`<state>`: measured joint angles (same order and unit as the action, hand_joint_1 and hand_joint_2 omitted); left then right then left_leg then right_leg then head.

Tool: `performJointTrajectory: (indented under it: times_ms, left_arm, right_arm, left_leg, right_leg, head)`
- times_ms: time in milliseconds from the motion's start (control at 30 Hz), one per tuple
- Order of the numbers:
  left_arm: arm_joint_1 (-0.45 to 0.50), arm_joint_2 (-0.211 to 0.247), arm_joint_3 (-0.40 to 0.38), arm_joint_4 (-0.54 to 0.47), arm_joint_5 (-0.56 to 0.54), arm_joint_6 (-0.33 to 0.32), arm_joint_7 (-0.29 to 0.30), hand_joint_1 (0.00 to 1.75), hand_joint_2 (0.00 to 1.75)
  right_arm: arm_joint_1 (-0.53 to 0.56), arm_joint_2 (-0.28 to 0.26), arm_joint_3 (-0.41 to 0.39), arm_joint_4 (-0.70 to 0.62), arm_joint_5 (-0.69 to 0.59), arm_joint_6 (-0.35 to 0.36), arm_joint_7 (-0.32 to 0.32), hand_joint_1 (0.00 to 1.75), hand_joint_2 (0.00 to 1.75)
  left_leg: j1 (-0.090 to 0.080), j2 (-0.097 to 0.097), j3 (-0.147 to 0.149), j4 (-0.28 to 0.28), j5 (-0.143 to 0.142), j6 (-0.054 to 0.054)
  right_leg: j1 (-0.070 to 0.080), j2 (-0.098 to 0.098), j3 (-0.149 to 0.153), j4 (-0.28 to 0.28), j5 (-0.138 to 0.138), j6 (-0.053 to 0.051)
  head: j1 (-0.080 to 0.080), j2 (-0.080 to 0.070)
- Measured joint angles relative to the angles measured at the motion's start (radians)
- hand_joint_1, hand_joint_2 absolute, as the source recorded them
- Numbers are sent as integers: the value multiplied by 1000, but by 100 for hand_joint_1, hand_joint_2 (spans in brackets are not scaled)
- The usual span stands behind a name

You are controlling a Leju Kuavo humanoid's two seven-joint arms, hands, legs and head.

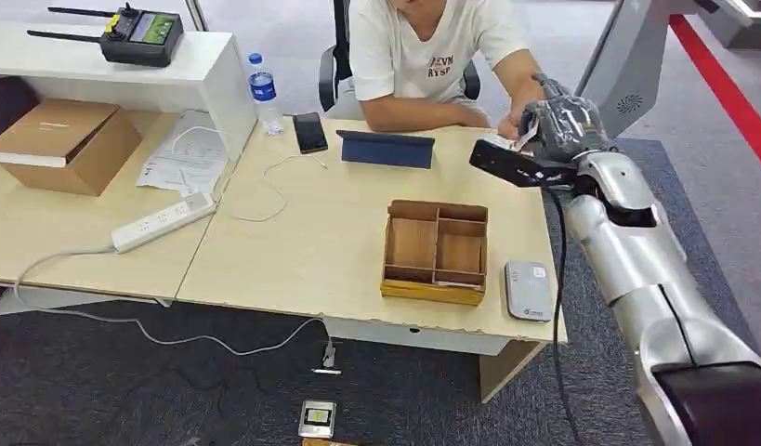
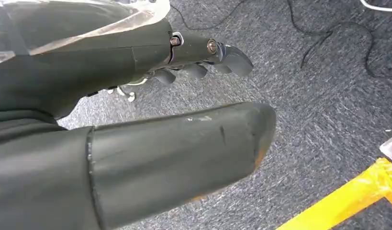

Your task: Pass the card to the sensor for recognition and then transmit it.

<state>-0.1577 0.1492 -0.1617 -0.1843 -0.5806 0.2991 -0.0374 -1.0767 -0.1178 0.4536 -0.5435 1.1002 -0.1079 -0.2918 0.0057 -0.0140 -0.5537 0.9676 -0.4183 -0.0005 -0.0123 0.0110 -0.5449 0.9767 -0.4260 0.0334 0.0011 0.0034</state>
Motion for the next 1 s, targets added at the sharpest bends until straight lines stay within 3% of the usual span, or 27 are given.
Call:
performJointTrajectory:
  times_ms: [167, 267, 367, 400, 800, 1000]
  left_arm:
    - [8, 0, 0, 0, 16, 4, -2, 0, 0]
    - [16, 1, 0, 0, 23, 6, -5, 0, 0]
    - [23, 3, 0, 0, 26, 9, -8, 0, 0]
    - [25, 3, 0, 0, 27, 9, -9, 0, 0]
    - [39, 6, 2, 0, 35, 24, -8, 0, 0]
    - [41, 6, 8, 0, 38, 31, -4, 0, 0]
  right_arm:
    - [-31, 36, 26, 74, 0, 11, 3, 175, 175]
    - [-44, 55, 36, 110, 0, 11, 3, 0, 175]
    - [-49, 71, 45, 129, -5, -7, 1, 0, 175]
    - [-50, 75, 48, 136, -10, -21, -2, 0, 0]
    - [-77, 106, 53, 167, -78, -95, -32, 0, 0]
    - [-95, 107, 28, 175, -194, -95, -61, 0, 0]
  left_leg:
    - [0, 0, 0, 0, 0, 0]
    - [0, 0, 0, 0, 0, 0]
    - [0, 0, 0, 0, 0, 0]
    - [0, 0, 0, 0, 0, 0]
    - [0, 0, 0, 0, 0, 0]
    - [0, 0, 0, 0, 0, 0]
  right_leg:
    - [0, 0, 0, 0, 0, 0]
    - [0, 0, 0, 0, 0, 0]
    - [0, 0, -1, 0, 0, 0]
    - [0, 0, -1, 0, 0, 0]
    - [0, 0, -1, 0, 0, 0]
    - [0, 0, -1, 0, 0, 0]
  head:
    - [0, 0]
    - [0, 0]
    - [0, 0]
    - [0, 0]
    - [0, 0]
    - [0, 0]
